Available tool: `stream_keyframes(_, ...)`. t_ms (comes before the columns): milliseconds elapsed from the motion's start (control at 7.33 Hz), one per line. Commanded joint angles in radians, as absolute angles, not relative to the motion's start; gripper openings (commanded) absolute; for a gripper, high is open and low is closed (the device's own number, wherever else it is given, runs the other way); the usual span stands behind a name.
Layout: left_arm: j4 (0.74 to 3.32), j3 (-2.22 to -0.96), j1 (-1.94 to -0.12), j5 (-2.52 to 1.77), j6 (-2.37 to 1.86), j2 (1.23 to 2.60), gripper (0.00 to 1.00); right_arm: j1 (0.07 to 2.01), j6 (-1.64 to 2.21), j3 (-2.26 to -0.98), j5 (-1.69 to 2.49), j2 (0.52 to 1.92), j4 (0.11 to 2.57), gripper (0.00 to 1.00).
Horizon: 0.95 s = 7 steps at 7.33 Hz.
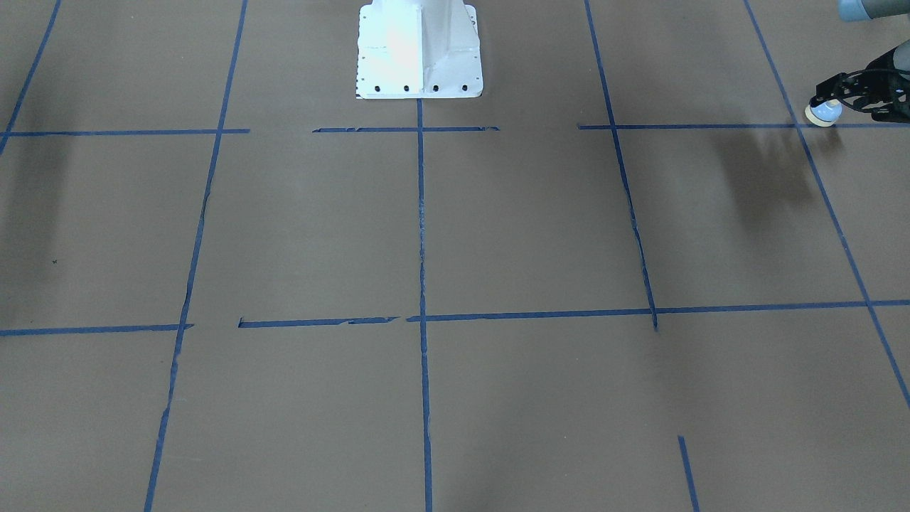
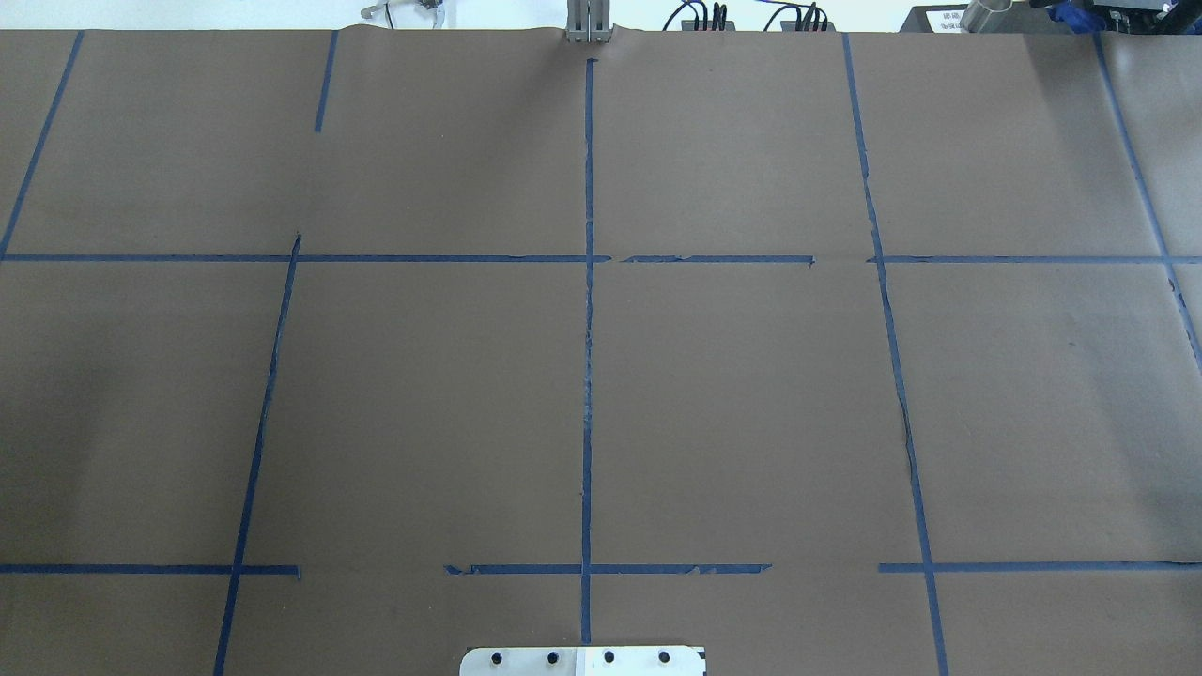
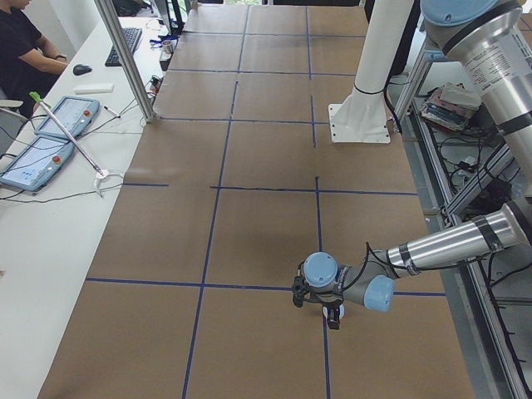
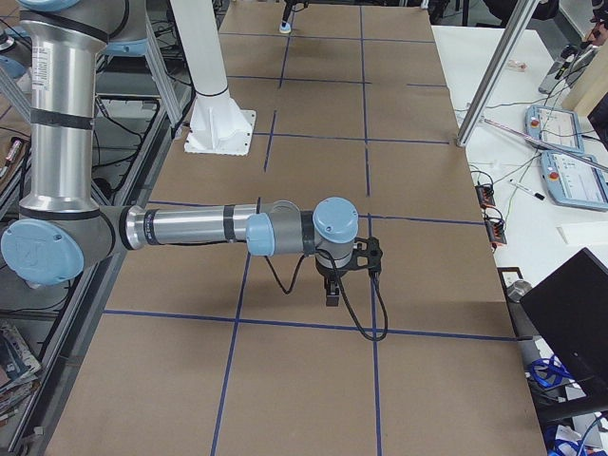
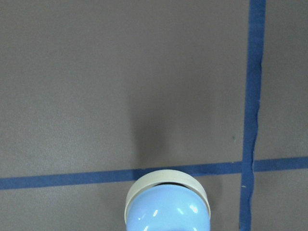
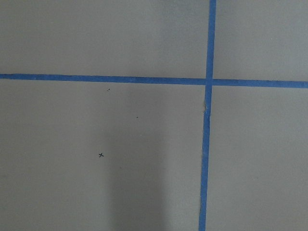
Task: Place and press bell with both arms
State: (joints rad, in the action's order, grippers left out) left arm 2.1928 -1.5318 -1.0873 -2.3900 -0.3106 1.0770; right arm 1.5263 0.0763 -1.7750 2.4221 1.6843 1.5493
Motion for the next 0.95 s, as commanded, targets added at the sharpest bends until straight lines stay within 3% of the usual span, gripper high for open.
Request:
stream_keyframes(0, 2.197, -1.503, -1.085, -2.39, -0.31, 1.098, 1.0, 1.526, 0.077, -1.775, 2.422, 1.684, 1.549, 1.0)
stream_keyframes(818, 2.197, -1.483, -1.048, -2.391, -0.311, 1.109, 0.99, 1.526, 0.075, -1.775, 2.422, 1.684, 1.549, 1.0)
